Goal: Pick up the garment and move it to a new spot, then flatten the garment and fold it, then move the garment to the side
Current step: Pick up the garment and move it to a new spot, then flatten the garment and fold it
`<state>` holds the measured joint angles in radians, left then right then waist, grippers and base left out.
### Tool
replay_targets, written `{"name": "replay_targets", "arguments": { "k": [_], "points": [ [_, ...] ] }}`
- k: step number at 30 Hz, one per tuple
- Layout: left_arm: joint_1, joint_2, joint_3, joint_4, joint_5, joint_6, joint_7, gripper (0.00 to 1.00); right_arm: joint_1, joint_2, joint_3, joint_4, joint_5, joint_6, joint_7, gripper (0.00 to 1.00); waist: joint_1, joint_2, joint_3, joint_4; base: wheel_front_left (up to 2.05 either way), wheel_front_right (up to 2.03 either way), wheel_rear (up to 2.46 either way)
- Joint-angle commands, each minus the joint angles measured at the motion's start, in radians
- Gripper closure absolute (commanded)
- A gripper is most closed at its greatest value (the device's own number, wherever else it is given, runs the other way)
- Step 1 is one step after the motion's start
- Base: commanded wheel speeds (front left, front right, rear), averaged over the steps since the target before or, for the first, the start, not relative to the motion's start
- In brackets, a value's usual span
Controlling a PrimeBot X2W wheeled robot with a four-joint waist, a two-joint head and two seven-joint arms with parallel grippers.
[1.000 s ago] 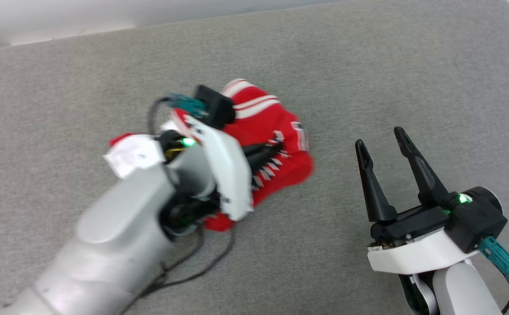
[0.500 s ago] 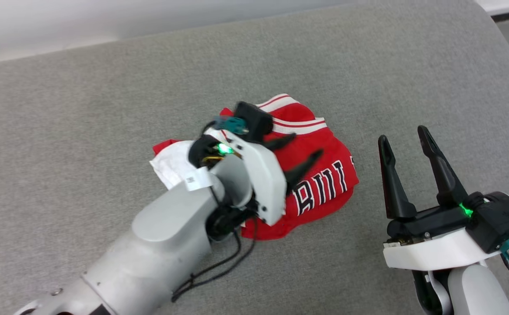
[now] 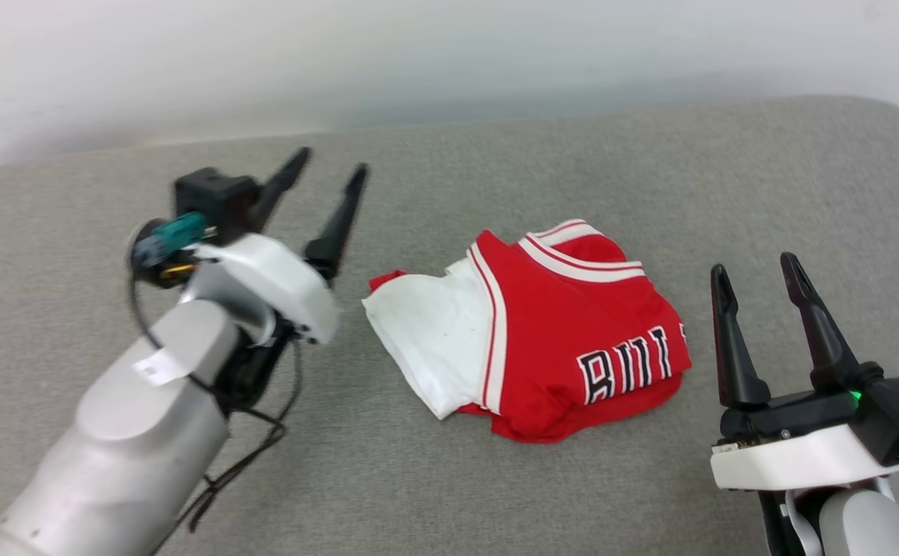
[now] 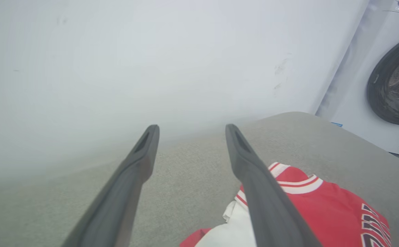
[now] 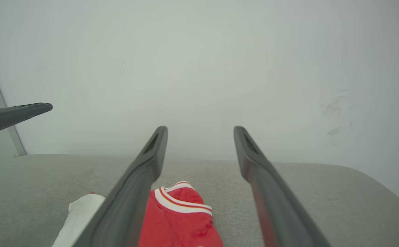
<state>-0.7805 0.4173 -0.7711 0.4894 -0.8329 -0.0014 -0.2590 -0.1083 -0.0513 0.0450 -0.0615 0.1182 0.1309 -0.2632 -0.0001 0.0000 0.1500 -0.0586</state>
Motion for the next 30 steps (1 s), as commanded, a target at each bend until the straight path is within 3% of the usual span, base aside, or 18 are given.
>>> {"name": "replay_targets", "arguments": {
  "k": [1,8,13,18,24,30],
  "points": [
    [0.026,0.016,0.024,-0.022,0.019,0.019,-0.006,0.0,0.014,0.002,-0.006,-0.001,-0.007,0.0,-0.002,0.0,0.0001,0.0,-0.033,0.034,0.0,0.0,0.0],
    [0.272,0.087,0.241,-0.26,0.155,0.116,-0.006,0.0,0.043,0.002,-0.024,-0.009,-0.017,0.0,-0.002,0.0,0.0001,0.0,-0.066,0.06,0.0,0.0,0.0],
    [0.477,0.076,0.354,-0.397,0.226,0.144,-0.006,0.0,0.052,0.002,-0.027,-0.017,-0.017,0.0,-0.002,0.0,0.0001,0.0,-0.074,0.058,0.0,0.0,0.0],
    [0.629,0.026,0.418,-0.495,0.285,0.138,-0.006,0.0,0.06,0.002,-0.029,-0.023,-0.014,0.0,-0.002,0.0,0.0001,0.0,-0.076,0.057,0.0,0.0,0.0],
    [0.718,-0.04,0.43,-0.528,0.302,0.118,-0.007,0.0,0.069,0.002,-0.026,-0.02,-0.009,0.0,-0.002,0.0,0.0001,0.0,-0.079,0.053,0.0,0.0,0.0],
    [0.692,-0.043,0.412,-0.521,0.313,0.09,0.006,0.0,0.066,0.002,-0.018,-0.017,-0.006,0.0,-0.002,0.0,0.0001,0.0,-0.076,0.045,0.0,0.0,0.0]
  ]
}}
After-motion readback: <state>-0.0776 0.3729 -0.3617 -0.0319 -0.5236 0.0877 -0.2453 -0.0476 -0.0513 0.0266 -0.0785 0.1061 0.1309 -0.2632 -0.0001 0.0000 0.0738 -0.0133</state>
